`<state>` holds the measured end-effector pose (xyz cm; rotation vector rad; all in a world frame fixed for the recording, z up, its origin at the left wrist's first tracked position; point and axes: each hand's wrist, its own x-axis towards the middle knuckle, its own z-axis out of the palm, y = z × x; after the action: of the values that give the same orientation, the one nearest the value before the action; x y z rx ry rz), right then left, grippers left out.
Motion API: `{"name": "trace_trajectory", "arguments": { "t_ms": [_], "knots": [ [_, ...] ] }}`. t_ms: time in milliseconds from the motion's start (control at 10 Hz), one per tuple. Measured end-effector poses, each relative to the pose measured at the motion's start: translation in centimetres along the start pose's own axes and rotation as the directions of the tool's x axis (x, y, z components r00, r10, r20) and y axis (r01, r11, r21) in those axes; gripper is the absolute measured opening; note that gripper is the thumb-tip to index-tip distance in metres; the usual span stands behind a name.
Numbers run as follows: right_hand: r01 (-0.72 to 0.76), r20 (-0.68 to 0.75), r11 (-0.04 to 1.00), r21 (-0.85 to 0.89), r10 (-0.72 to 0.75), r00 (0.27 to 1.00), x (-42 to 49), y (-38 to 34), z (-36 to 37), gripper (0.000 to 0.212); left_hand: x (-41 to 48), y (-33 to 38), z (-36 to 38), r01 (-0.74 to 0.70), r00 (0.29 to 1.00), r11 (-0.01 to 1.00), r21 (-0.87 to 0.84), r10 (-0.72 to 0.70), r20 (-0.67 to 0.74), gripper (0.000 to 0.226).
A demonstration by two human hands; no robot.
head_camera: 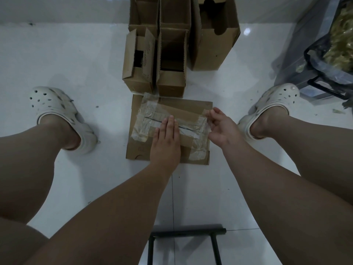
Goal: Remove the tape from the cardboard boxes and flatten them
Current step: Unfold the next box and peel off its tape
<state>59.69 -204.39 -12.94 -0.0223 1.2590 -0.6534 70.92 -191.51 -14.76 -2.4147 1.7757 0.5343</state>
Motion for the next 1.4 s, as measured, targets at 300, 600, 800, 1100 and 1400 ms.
{"name": "trace_trajectory", "arguments": {
  "t_ms": [300, 600, 800, 1100, 1400],
  "knots": [
    [0.076, -0.026, 0.994, -0.077, -0.078, 0.997, -0.6, 0.1, -0.1, 0.016, 0.1, -0.1, 0.1, -0.004, 1.000, 1.000, 0.002, 0.004, 0.019, 0.069],
    [0.207, -0.092, 0.566, -0.798, -0.453, 0.886, 0.1, 0.9, 0.3, 0.054, 0.0, 0.0, 0.0, -0.008, 1.000, 1.000, 0.000, 0.008, 0.018, 0.069],
    [-0.068, -0.160, 0.741, -0.668, -0.054, 0.986, -0.5, -0.6, -0.3, 0.018, -0.1, 0.0, 0.1, -0.004, 1.000, 1.000, 0.001, 0.004, 0.011, 0.068],
    [0.092, 0.003, 0.221, -0.971, -0.374, 0.927, -0.5, -0.8, 1.4, 0.025, -0.1, 0.1, -0.1, 0.005, 1.000, 1.000, -0.005, -0.005, 0.022, 0.068],
    [0.124, 0.241, -0.377, -0.918, -0.281, 0.929, -0.8, -1.1, 3.5, 0.016, 0.0, 0.4, 0.0, 0.018, 1.000, 1.000, 0.009, -0.018, 0.025, 0.069]
  ]
}}
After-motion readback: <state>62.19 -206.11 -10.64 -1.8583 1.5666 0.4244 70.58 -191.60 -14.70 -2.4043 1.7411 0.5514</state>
